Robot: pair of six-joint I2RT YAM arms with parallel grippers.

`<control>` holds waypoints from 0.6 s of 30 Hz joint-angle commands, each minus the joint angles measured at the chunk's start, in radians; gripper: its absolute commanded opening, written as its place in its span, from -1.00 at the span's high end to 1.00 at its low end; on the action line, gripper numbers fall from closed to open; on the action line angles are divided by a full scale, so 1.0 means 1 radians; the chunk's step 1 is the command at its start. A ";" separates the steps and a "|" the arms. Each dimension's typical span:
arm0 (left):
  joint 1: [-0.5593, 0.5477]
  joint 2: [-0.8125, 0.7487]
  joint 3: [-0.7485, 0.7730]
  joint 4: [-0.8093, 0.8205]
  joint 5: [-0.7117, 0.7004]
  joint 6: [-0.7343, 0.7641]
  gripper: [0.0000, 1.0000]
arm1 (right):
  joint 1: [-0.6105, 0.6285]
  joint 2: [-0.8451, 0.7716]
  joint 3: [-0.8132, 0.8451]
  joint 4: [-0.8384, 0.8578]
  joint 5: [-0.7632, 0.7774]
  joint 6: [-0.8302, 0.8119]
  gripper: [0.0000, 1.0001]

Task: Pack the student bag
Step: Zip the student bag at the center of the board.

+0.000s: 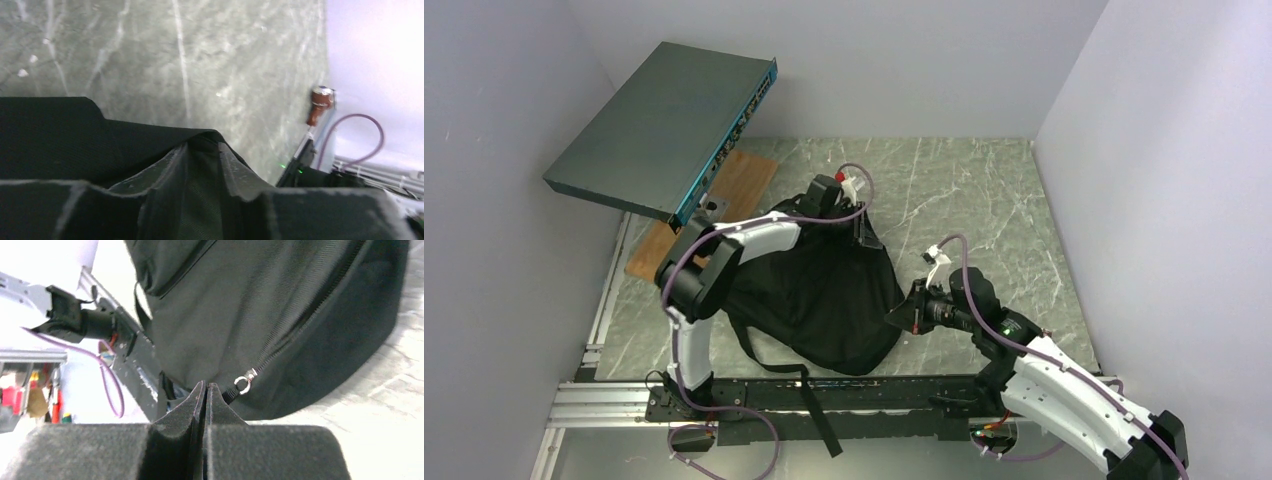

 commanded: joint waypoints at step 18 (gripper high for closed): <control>-0.470 -1.022 -0.899 0.622 -0.533 0.351 -0.38 | 0.016 0.164 0.242 -0.005 0.039 0.310 1.00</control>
